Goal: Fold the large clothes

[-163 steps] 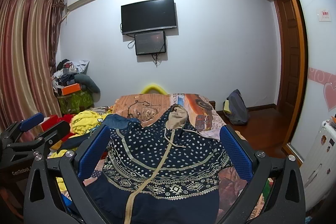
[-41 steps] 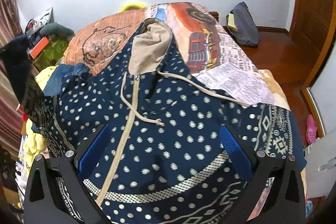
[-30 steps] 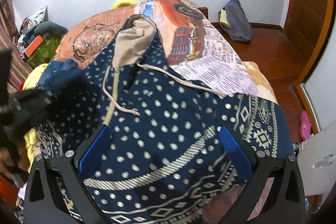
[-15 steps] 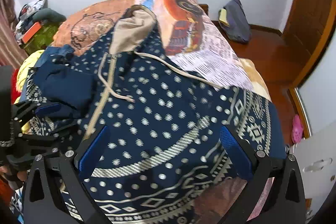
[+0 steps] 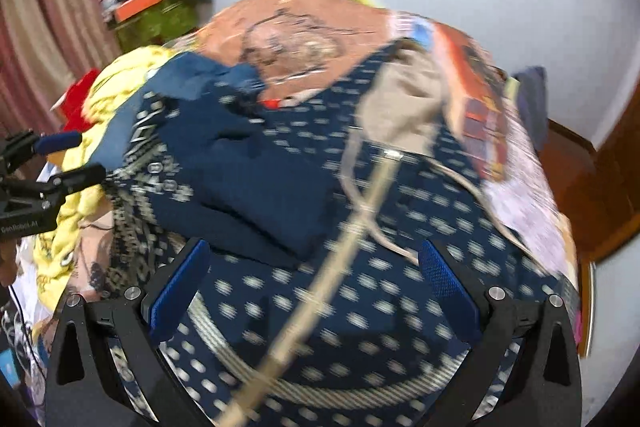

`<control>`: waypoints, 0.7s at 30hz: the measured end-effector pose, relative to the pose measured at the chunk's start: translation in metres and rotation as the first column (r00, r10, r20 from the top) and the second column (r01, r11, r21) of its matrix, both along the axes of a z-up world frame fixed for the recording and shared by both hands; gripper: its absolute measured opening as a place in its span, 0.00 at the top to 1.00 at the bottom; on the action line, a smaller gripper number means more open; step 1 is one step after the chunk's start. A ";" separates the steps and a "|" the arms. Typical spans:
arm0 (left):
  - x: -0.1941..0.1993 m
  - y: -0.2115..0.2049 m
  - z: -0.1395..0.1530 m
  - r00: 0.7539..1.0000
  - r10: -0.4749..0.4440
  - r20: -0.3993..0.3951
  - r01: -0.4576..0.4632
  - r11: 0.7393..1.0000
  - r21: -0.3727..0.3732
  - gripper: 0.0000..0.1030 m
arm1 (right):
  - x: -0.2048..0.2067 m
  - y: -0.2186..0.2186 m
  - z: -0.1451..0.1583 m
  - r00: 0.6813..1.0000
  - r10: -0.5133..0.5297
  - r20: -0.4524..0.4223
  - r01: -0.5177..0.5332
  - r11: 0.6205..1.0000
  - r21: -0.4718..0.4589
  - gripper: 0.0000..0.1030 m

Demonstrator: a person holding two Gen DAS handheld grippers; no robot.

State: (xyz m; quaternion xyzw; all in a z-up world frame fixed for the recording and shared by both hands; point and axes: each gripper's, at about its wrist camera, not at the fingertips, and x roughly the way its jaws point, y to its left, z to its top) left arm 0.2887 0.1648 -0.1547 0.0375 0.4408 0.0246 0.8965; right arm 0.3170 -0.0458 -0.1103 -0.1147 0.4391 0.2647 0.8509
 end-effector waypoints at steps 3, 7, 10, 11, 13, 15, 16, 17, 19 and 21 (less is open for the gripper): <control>-0.007 0.023 -0.008 0.999 0.033 -0.014 -0.033 0.999 -0.006 0.30 | 0.003 0.034 -0.010 0.998 0.058 -0.015 -0.059 0.998 -0.013 0.01; -0.011 0.040 -0.023 0.998 0.045 -0.041 -0.047 0.998 -0.031 0.30 | 0.008 0.076 -0.019 0.994 0.112 -0.011 -0.112 0.993 -0.045 0.02; -0.014 0.044 -0.033 0.998 0.040 -0.054 -0.042 0.998 -0.038 0.30 | 0.011 0.097 -0.024 0.990 0.140 -0.008 -0.140 0.989 -0.057 0.10; -0.014 0.044 -0.036 0.998 0.033 -0.056 -0.036 0.998 -0.043 0.30 | 0.012 0.105 -0.027 0.989 0.149 -0.004 -0.149 0.987 -0.067 0.13; -0.015 0.041 -0.041 0.998 0.020 -0.059 -0.023 0.999 -0.048 0.30 | 0.013 0.115 -0.031 0.988 0.156 0.007 -0.155 0.984 -0.087 0.22; -0.013 0.039 -0.043 0.998 0.003 -0.061 -0.007 0.998 -0.059 0.30 | 0.017 0.123 -0.037 0.988 0.156 0.012 -0.153 0.982 -0.113 0.42; -0.012 0.037 -0.045 0.998 -0.006 -0.061 0.002 0.998 -0.062 0.30 | 0.018 0.126 -0.041 0.988 0.156 0.008 -0.154 0.980 -0.128 0.54; -0.010 0.036 -0.046 0.998 -0.013 -0.058 0.010 0.998 -0.061 0.30 | 0.020 0.127 -0.045 0.988 0.154 0.003 -0.153 0.979 -0.137 0.57; -0.008 0.032 -0.046 0.998 -0.031 -0.050 0.028 0.998 -0.057 0.30 | 0.022 0.126 -0.046 0.988 0.154 0.002 -0.153 0.981 -0.116 0.65; -0.006 0.027 -0.043 0.998 -0.056 -0.030 0.054 0.997 -0.048 0.30 | 0.022 0.120 -0.043 0.988 0.155 0.009 -0.154 0.984 -0.087 0.75</control>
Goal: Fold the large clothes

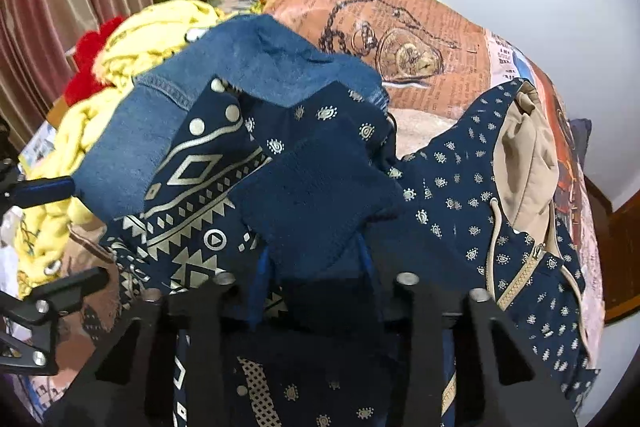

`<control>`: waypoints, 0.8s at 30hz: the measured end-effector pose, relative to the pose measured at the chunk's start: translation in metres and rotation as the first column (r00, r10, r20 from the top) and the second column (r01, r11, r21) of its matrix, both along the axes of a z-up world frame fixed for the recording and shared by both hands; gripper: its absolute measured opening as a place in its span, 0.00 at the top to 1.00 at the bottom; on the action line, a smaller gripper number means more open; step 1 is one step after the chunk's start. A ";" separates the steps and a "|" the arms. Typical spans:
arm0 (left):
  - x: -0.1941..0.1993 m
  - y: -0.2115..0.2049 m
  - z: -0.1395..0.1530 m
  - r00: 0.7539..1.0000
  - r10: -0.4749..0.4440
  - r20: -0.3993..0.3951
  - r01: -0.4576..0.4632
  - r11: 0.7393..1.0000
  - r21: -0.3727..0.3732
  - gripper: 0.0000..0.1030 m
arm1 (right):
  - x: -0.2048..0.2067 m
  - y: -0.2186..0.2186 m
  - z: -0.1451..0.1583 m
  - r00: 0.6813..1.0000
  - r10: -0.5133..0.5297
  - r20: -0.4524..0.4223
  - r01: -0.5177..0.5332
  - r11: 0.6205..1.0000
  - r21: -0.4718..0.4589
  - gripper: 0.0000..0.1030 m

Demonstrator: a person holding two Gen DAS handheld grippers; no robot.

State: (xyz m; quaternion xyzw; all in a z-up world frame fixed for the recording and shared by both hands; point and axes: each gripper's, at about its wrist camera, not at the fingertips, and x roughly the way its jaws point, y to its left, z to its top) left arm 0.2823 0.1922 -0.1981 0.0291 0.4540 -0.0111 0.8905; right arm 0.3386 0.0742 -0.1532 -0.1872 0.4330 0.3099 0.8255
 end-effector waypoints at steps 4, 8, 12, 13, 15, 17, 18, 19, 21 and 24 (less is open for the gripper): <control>0.008 -0.012 0.001 0.997 -0.070 0.023 0.069 0.997 0.023 0.30 | 0.002 -0.015 0.014 1.000 -0.022 0.012 0.022 0.999 0.039 0.85; 0.019 -0.025 -0.007 0.992 -0.125 0.019 0.123 0.991 0.058 0.56 | 0.008 -0.043 0.036 0.998 -0.069 0.005 0.068 0.990 0.122 0.86; 0.022 -0.030 -0.009 0.993 -0.116 0.018 0.115 0.992 0.048 0.86 | 0.016 -0.081 0.057 0.992 -0.129 -0.003 0.127 0.971 0.201 0.86; 0.019 -0.032 -0.006 0.994 -0.105 0.036 0.103 0.993 0.058 0.89 | 0.017 -0.092 0.063 0.989 -0.148 -0.002 0.145 0.965 0.217 0.86; 0.013 -0.034 0.002 0.995 -0.074 0.065 0.069 0.995 0.076 0.91 | 0.018 -0.112 0.072 0.983 -0.184 0.001 0.179 0.953 0.246 0.86; 0.006 -0.036 0.011 0.994 -0.040 0.098 0.031 0.995 0.090 0.91 | 0.020 -0.138 0.083 0.974 -0.227 0.000 0.217 0.933 0.286 0.87; 0.002 -0.037 0.014 0.994 -0.027 0.109 0.016 0.995 0.098 0.92 | 0.021 -0.148 0.087 0.970 -0.244 0.000 0.233 0.925 0.302 0.87; -0.002 -0.038 0.018 0.992 -0.016 0.122 0.003 0.994 0.106 0.92 | 0.021 -0.160 0.091 0.965 -0.262 -0.002 0.248 0.914 0.322 0.87; -0.009 -0.043 0.020 0.990 0.000 0.144 -0.019 0.991 0.136 0.92 | 0.020 -0.182 0.097 0.955 -0.297 -0.002 0.279 0.893 0.354 0.87; -0.014 -0.055 0.013 0.988 0.022 0.154 -0.050 0.982 0.184 0.92 | 0.017 -0.214 0.102 0.938 -0.347 -0.003 0.322 0.864 0.386 0.87</control>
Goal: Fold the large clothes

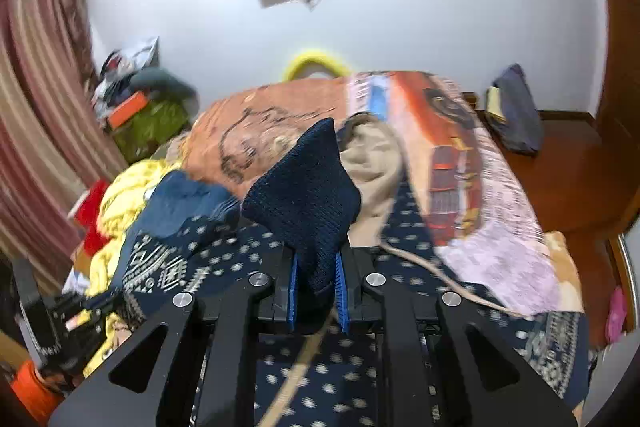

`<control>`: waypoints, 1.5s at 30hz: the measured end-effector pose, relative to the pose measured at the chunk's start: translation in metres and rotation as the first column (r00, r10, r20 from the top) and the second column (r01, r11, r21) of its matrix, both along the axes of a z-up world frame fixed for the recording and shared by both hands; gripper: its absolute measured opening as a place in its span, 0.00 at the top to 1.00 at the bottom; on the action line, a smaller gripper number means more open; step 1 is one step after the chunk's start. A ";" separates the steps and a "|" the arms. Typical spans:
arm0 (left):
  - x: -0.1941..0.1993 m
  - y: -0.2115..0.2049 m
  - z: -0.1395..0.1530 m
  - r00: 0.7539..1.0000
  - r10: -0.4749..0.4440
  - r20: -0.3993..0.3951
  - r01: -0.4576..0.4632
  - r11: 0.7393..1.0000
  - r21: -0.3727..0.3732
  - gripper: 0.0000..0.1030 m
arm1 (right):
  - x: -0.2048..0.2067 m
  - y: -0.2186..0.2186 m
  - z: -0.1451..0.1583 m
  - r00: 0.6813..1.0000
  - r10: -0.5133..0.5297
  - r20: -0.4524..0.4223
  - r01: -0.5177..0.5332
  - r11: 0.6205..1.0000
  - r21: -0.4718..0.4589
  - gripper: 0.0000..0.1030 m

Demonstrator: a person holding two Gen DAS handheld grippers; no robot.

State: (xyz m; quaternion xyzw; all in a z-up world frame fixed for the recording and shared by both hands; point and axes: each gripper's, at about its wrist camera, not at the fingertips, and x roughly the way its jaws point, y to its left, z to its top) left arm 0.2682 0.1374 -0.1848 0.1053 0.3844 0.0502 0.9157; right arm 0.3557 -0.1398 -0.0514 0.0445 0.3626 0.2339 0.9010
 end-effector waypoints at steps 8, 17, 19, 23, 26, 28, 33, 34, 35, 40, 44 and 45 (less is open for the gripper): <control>-0.017 -0.023 -0.055 0.990 0.038 -0.136 -0.033 0.999 0.032 0.86 | 0.002 -0.049 -0.061 0.984 -0.071 -0.162 0.069 0.997 -0.019 0.88; -0.030 0.006 -0.056 0.967 -0.011 -0.255 -0.026 0.990 -0.142 0.63 | -0.004 -0.070 -0.132 0.932 -0.097 -0.348 0.071 0.994 -0.087 0.84; -0.026 0.012 -0.041 0.976 -0.002 -0.216 -0.030 0.989 -0.148 0.45 | -0.006 -0.081 -0.135 0.926 -0.105 -0.364 0.086 0.994 -0.066 0.84; 0.002 0.025 -0.014 0.985 0.006 -0.175 -0.041 0.979 -0.199 0.44 | -0.007 -0.092 -0.135 0.922 -0.116 -0.369 0.112 0.993 -0.032 0.84; 0.034 0.036 -0.010 0.983 0.007 -0.184 -0.057 0.962 -0.268 0.44 | -0.007 -0.096 -0.140 0.911 -0.136 -0.388 0.131 0.991 -0.038 0.82; 0.058 0.042 -0.015 0.978 0.018 -0.209 -0.085 0.946 -0.314 0.44 | -0.009 -0.103 -0.143 0.901 -0.138 -0.410 0.140 0.990 -0.025 0.73; 0.106 0.059 -0.026 0.966 0.011 -0.256 -0.137 0.868 -0.478 0.44 | -0.019 -0.117 -0.144 0.889 -0.128 -0.439 0.152 0.988 0.020 0.59; 0.109 0.058 -0.027 0.966 0.010 -0.258 -0.140 0.859 -0.492 0.44 | -0.021 -0.117 -0.143 0.891 -0.133 -0.435 0.152 0.988 0.010 0.57; 0.115 0.059 -0.028 0.966 0.009 -0.259 -0.145 0.847 -0.511 0.44 | -0.022 -0.116 -0.142 0.894 -0.144 -0.425 0.155 0.988 -0.010 0.56; 0.130 0.053 -0.024 0.973 -0.015 -0.230 -0.114 0.837 -0.536 0.94 | -0.028 -0.118 -0.131 0.916 -0.169 -0.363 0.170 0.985 -0.030 0.56; 0.131 0.050 -0.003 0.987 0.028 -0.158 -0.097 0.889 -0.447 0.97 | -0.025 -0.122 -0.125 0.924 -0.198 -0.327 0.196 0.980 -0.041 0.56; 0.131 0.049 0.004 0.990 0.041 -0.135 -0.095 0.901 -0.424 0.97 | -0.025 -0.121 -0.123 0.925 -0.211 -0.317 0.203 0.978 -0.059 0.56</control>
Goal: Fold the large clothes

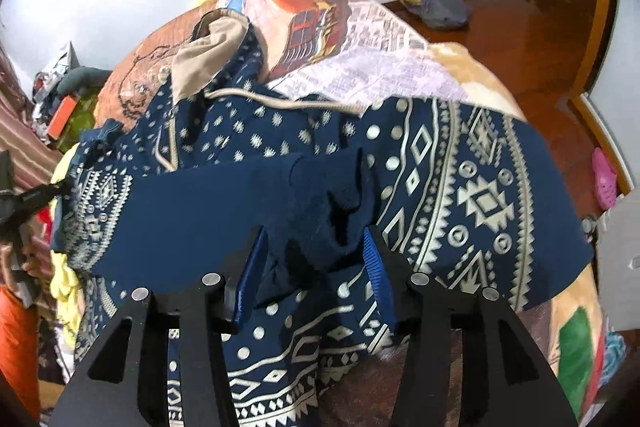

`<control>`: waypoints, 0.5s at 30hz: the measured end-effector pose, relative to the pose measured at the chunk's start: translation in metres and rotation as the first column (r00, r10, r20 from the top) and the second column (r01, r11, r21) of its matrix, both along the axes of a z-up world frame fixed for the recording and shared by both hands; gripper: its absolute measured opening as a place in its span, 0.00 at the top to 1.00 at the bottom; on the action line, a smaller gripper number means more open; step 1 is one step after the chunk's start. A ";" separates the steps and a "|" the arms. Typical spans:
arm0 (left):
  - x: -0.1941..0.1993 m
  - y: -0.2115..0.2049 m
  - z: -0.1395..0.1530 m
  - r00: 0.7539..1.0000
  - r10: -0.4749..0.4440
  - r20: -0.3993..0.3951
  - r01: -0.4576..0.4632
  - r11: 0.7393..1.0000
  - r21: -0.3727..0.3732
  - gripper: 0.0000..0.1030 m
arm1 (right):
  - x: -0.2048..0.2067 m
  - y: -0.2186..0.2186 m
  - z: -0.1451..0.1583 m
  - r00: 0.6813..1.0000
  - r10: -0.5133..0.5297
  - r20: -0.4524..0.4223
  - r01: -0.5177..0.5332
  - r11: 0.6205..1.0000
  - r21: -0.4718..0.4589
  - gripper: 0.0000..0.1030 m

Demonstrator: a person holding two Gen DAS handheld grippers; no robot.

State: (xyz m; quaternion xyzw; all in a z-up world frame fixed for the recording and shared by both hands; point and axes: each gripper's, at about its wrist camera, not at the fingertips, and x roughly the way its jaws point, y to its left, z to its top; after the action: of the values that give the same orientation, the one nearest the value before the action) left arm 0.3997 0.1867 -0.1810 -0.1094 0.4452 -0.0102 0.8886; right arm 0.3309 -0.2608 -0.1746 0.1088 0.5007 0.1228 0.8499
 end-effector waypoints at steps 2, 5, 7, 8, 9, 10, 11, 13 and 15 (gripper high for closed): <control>0.002 0.000 0.010 0.999 0.023 0.029 -0.024 0.997 0.067 0.98 | -0.001 0.006 0.006 0.999 0.012 0.034 -0.010 0.998 -0.057 0.56; 0.010 0.003 0.012 0.998 0.061 0.035 -0.066 0.983 0.170 1.00 | 0.003 0.020 0.012 0.997 0.049 0.055 -0.042 0.992 -0.117 0.51; 0.014 0.010 0.008 0.997 0.073 0.010 -0.073 0.981 0.180 1.00 | 0.008 0.029 0.008 0.997 0.055 0.045 -0.047 0.985 -0.166 0.32; 0.016 0.012 0.005 0.997 0.077 -0.007 -0.074 0.981 0.180 1.00 | 0.011 0.034 0.004 0.998 0.052 0.040 -0.043 0.978 -0.203 0.30; 0.015 0.014 0.003 0.997 0.070 -0.016 -0.067 0.984 0.164 1.00 | 0.013 0.037 0.001 0.998 0.055 0.034 -0.046 0.972 -0.229 0.30; 0.012 0.014 0.002 0.998 0.063 -0.015 -0.060 0.987 0.146 0.99 | 0.016 0.042 -0.004 0.998 0.062 0.016 -0.056 0.963 -0.263 0.30; 0.008 0.014 0.003 0.998 0.056 -0.011 -0.054 0.990 0.128 0.98 | 0.019 0.046 -0.010 0.998 0.067 -0.004 -0.066 0.953 -0.296 0.30; 0.000 0.011 0.005 1.000 0.029 -0.008 -0.028 0.994 0.104 0.95 | 0.021 0.049 -0.019 0.998 0.062 -0.033 -0.070 0.931 -0.357 0.30; -0.010 0.004 0.007 1.000 0.005 -0.005 -0.004 0.992 0.125 0.85 | 0.019 0.048 -0.026 0.997 0.068 -0.048 -0.082 0.915 -0.394 0.30</control>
State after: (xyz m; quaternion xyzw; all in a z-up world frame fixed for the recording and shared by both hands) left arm 0.3899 0.1903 -0.1743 -0.0547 0.4472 0.0198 0.8925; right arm 0.3497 -0.2131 -0.2007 -0.0824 0.5331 0.0496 0.8405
